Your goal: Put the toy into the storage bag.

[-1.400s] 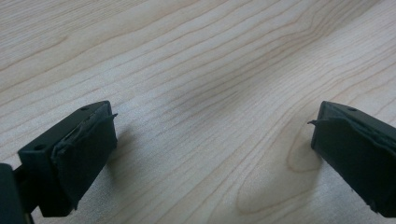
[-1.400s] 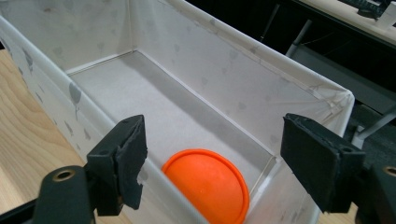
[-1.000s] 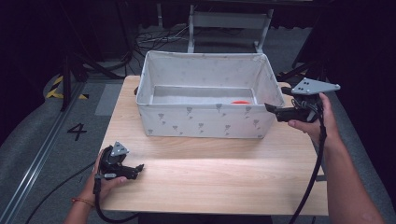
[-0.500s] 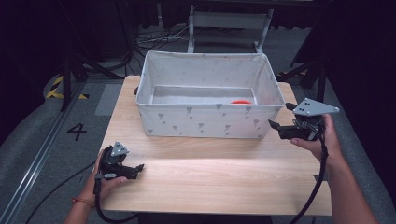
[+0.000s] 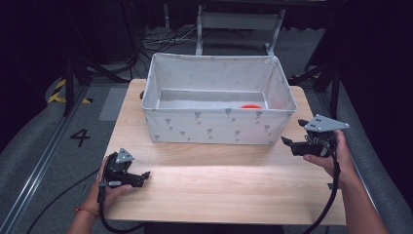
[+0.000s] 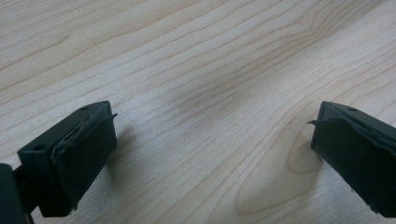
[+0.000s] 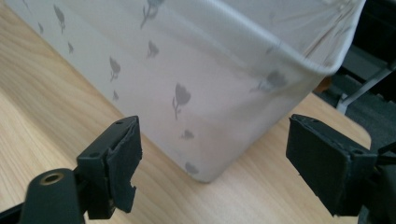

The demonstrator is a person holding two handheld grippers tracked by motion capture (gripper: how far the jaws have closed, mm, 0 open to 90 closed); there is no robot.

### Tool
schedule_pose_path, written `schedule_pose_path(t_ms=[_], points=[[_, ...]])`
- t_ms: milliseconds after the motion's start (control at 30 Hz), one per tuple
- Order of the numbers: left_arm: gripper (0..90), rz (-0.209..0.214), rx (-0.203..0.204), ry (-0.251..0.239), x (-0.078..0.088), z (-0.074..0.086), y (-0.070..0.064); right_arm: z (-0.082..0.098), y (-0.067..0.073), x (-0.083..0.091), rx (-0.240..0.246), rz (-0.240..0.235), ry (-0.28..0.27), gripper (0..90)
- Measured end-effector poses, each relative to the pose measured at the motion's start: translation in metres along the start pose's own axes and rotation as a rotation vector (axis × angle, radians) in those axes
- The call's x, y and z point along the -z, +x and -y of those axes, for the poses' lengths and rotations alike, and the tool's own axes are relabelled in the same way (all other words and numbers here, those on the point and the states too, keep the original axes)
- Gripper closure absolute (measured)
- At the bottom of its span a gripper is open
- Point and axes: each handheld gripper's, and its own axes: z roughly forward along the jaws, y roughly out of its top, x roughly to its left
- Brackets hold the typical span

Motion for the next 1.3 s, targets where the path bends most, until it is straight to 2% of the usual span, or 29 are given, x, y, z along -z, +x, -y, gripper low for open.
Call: schedule_pose_path(t_ms=[133, 433, 600, 1033, 1167, 1233, 1300], points=[[0.5, 0.0, 0.0, 0.001, 0.0, 0.0, 0.0, 0.017, 0.001, -0.007, -0.006, 0.002, 0.057, 18.8], [0.4, -0.001, 0.003, 0.001, 0.0, 0.0, 0.0, 0.046, 0.003, -0.009, -0.032, -0.013, 0.109, 18.1], [0.4, -0.002, 0.005, 0.001, 0.0, 0.0, 0.0, 0.067, 0.006, -0.01, -0.063, -0.047, 0.139, 18.2], [0.2, -0.001, 0.009, 0.001, -0.001, -0.001, -0.001, 0.113, 0.011, -0.004, -0.116, -0.061, 0.146, 17.8], [0.2, -0.002, 0.005, 0.001, -0.001, -0.001, -0.001, 0.133, 0.01, 0.002, -0.182, -0.062, 0.132, 18.0], [0.2, -0.001, 0.007, 0.002, -0.001, -0.001, -0.001, 0.136, 0.01, 0.002, -0.186, -0.059, 0.131, 18.0], [0.2, -0.005, 0.009, 0.001, -0.001, -0.001, -0.001, 0.147, 0.012, 0.004, -0.211, -0.059, 0.133, 18.2]])
